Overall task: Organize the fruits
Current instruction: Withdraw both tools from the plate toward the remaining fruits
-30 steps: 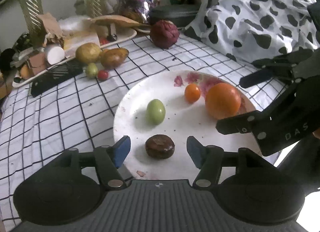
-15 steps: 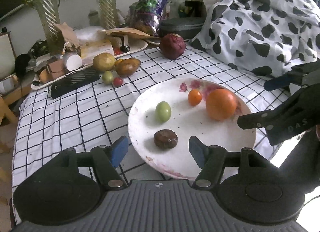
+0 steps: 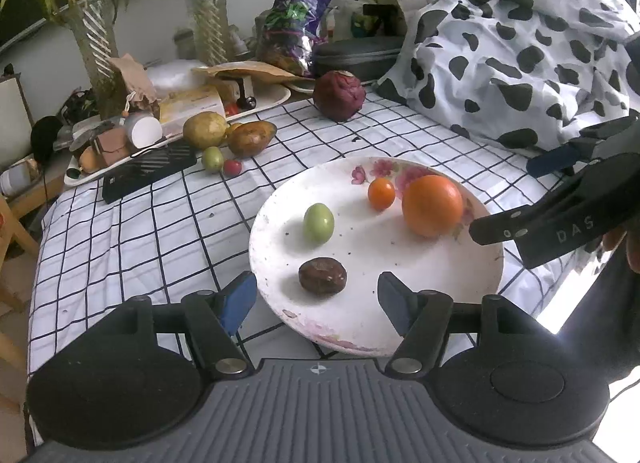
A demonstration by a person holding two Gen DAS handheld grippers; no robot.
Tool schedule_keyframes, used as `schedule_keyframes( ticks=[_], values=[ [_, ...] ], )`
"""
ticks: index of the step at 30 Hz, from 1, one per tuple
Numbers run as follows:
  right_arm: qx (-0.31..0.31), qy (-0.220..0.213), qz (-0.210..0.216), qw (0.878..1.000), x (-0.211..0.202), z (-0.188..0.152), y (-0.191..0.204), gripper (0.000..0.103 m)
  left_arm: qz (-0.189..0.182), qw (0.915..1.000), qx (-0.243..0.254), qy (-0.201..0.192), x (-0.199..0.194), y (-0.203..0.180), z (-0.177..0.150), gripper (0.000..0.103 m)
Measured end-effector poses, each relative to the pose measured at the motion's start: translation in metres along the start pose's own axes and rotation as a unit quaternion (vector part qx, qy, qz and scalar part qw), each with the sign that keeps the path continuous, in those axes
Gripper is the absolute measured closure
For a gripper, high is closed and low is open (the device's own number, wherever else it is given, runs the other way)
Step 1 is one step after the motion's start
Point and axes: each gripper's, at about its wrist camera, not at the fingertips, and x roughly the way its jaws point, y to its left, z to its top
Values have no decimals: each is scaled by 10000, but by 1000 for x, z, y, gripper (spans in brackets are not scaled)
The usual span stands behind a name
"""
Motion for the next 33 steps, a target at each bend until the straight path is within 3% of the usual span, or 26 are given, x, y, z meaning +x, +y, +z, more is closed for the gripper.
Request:
schedule_keyframes(
  ticks=[17,33],
  values=[
    [64,-306,-130,9994,0,10,-3,0,67,9996,51,-260,3,6,11,38],
    [119,-583,-386,9975,19,38,-16,0,219,9988,-134,-412,40,41,33,38]
  ],
)
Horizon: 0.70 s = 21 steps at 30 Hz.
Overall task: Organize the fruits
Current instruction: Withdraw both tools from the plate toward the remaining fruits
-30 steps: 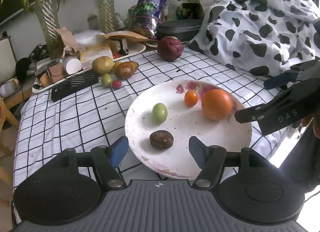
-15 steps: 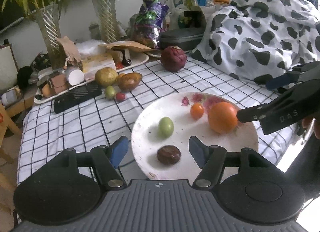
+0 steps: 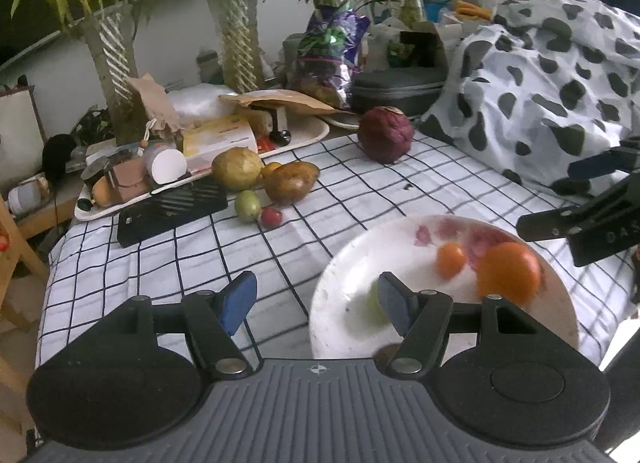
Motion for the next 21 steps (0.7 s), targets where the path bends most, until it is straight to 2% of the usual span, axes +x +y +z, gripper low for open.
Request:
schedule_keyframes(
  ticks=[11,21],
  values=[
    [-46,12,47,10000,28,23,-6,0,-177,9998,-100,-29,34,20,14,38],
    [-227,69,64,9997,59,45,-9,0,-292,9991,-267,120,67,35,23,40]
  ],
)
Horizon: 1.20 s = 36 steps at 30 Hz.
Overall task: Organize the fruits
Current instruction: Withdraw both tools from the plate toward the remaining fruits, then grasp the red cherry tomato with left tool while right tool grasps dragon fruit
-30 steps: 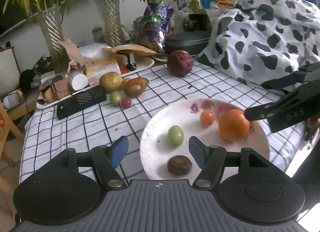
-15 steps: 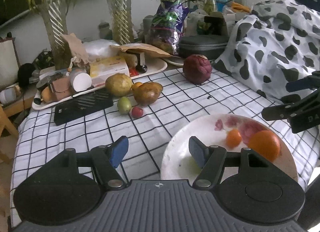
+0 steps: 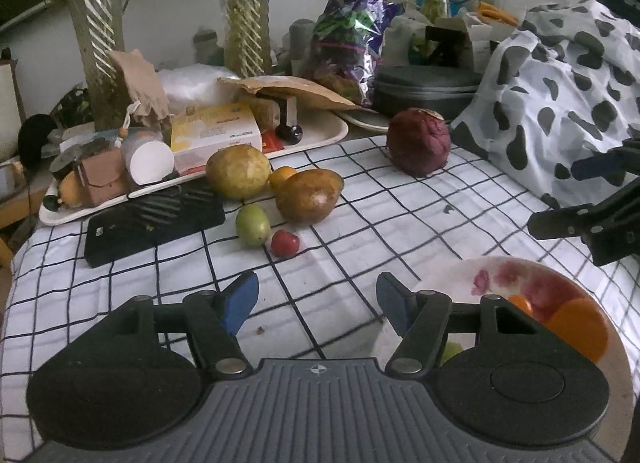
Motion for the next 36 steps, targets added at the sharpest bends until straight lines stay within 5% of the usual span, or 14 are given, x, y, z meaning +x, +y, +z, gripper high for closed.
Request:
schedule_keyframes(
  ticks=[18,26,30,36],
  values=[
    [-131,107,-20,9999,47,30,-11,0,-79,9996,22,258,60,19,13,65],
    [-186,135,-36,9997,62,39,-14,0,-99,9998,127,143,71,21,17,67],
    [-222,146,-42,9996,69,43,-14,0,-122,9997,190,106,74,21,20,82],
    [-286,84,118,9995,78,48,-10,0,-198,9993,304,86,71,19,22,82]
  ],
)
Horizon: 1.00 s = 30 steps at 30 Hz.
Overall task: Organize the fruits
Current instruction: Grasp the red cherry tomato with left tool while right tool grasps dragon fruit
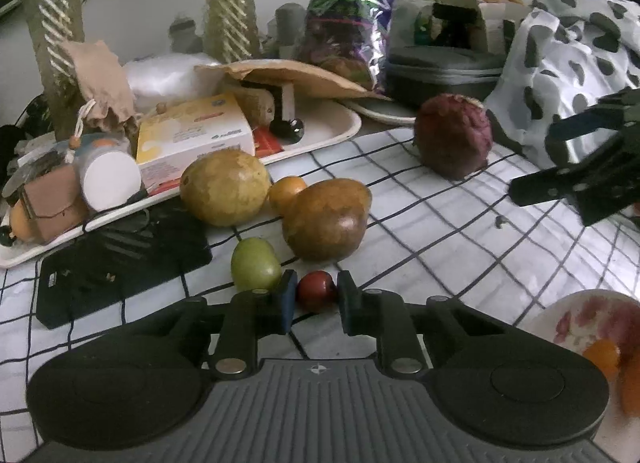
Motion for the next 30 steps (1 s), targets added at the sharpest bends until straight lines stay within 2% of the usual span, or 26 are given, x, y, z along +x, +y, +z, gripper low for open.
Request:
schedule_keyframes(
  ticks=[4,14,18,22,23,24,25,26,30],
  values=[
    [45,-80,100,9999,8,3,0,0,-35,9999,-13,-135,-8,-1,6,82],
    [-27,-568,-126,9983,43,12,-4,0,-77,9994,-187,-277,-20,5,15,82],
    [109,-754,40,9971,56,17,-6,0,-68,9994,-188,-291,-22,7,15,82],
    [231,-754,60,9969,68,22,-9,1,-89,9994,-195,-282,-22,8,15,82],
    [294,-689,21,9972,72,22,-11,5,-101,9994,-196,-280,-22,8,15,82],
    [376,-604,-13,9975,74,22,-13,19,-129,9993,-195,-283,-23,8,15,82],
    [457,-484,26,9978,76,23,-16,23,-159,9993,-194,-289,-24,8,14,82],
    [540,-447,185,9974,75,23,-19,26,-190,9992,-186,-292,-24,7,14,82],
    [510,-411,191,9977,67,22,-19,32,-248,9992,-113,-290,-27,-1,11,82]
  ],
)
